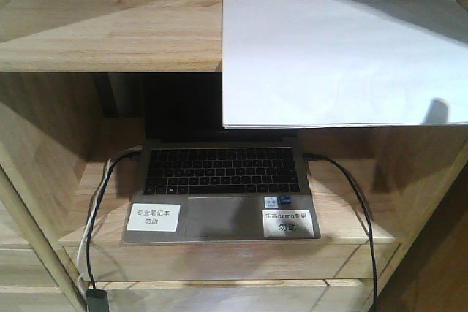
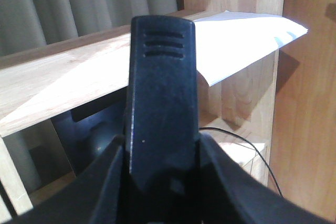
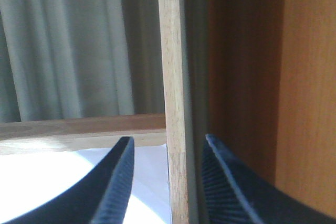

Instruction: Grab stapler and paper to desk for stapling

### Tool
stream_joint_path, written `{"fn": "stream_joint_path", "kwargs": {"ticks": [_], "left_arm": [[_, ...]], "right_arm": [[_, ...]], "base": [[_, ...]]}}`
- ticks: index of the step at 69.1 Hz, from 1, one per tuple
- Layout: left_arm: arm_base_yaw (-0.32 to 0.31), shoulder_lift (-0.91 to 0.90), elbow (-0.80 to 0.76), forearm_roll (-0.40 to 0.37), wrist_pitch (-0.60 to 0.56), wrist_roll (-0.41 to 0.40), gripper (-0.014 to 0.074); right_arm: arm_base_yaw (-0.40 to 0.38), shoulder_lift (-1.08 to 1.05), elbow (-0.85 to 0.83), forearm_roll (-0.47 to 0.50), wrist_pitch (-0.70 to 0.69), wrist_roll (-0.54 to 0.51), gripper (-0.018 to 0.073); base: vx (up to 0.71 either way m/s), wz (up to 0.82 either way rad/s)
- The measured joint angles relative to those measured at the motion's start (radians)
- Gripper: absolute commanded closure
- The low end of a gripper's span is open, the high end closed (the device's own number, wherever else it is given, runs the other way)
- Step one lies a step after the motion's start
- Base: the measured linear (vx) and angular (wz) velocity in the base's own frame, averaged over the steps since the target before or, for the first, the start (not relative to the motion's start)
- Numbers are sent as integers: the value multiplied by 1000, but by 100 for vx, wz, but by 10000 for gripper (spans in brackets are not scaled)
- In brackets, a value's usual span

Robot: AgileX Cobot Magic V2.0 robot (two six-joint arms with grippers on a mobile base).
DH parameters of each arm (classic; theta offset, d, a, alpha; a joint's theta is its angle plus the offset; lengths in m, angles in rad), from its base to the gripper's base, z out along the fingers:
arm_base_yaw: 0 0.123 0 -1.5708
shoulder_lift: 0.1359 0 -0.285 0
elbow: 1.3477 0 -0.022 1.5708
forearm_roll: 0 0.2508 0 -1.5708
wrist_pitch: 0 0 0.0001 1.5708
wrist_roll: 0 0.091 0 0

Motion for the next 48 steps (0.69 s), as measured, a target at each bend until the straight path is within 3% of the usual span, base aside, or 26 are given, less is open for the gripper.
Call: {"fn": "stream_joint_path", "kwargs": {"ticks": [48], "left_arm": [[0, 0, 0, 0, 0, 0, 603]], "right_arm": [[0, 0, 0, 0, 0, 0, 269]], "base": [[0, 0]]}}
